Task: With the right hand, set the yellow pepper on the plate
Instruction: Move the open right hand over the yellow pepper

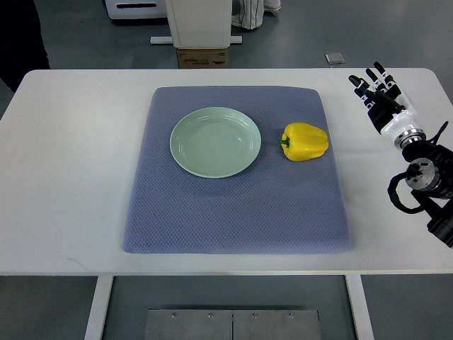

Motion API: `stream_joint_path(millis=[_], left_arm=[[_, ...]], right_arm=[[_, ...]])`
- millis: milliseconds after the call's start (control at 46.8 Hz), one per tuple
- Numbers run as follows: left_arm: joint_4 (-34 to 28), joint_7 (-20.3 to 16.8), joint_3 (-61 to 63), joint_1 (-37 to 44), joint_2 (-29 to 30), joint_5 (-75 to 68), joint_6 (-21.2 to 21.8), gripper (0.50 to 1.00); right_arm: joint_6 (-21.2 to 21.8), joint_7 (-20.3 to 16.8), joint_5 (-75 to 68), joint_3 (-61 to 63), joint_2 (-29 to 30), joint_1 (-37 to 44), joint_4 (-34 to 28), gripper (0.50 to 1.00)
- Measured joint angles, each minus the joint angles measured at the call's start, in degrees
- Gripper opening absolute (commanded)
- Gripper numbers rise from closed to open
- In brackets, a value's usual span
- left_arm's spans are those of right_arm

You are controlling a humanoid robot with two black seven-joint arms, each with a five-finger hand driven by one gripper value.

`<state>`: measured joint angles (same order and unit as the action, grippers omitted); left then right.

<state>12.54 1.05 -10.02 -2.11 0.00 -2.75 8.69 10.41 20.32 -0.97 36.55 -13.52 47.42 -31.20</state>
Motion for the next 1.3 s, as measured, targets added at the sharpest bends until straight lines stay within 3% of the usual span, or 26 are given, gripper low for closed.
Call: stream_joint_path(millis=[364, 556, 663, 813, 1305], left_arm=[[0.0, 0.0, 0.0, 0.0, 0.0, 0.0, 0.0, 1.0], [0.0, 0.0, 0.0, 0.0, 0.0, 0.0, 0.0, 1.0], [0.0, 0.0, 0.0, 0.0, 0.0, 0.0, 0.0, 1.0], [0.0, 0.0, 0.0, 0.0, 0.0, 0.0, 0.0, 1.0], [0.0, 0.0, 0.0, 0.0, 0.0, 0.0, -0.1, 1.0]], right_arm=[[0.5, 1.2, 0.7, -2.4, 1.6, 1.0, -2.1, 1.0], [-0.2, 1.5, 1.5, -7.5, -5.1, 1.2, -12.0, 1.0], [-0.5, 3.5, 6.2, -8.7, -8.7, 1.2, -18.8, 1.0], [-0.5, 4.3, 14.8, -8.9, -12.3, 1.9, -23.6, 1.0], [-1.3, 5.3, 28.4, -32.2, -18.4, 15.8, -24.4, 1.0]])
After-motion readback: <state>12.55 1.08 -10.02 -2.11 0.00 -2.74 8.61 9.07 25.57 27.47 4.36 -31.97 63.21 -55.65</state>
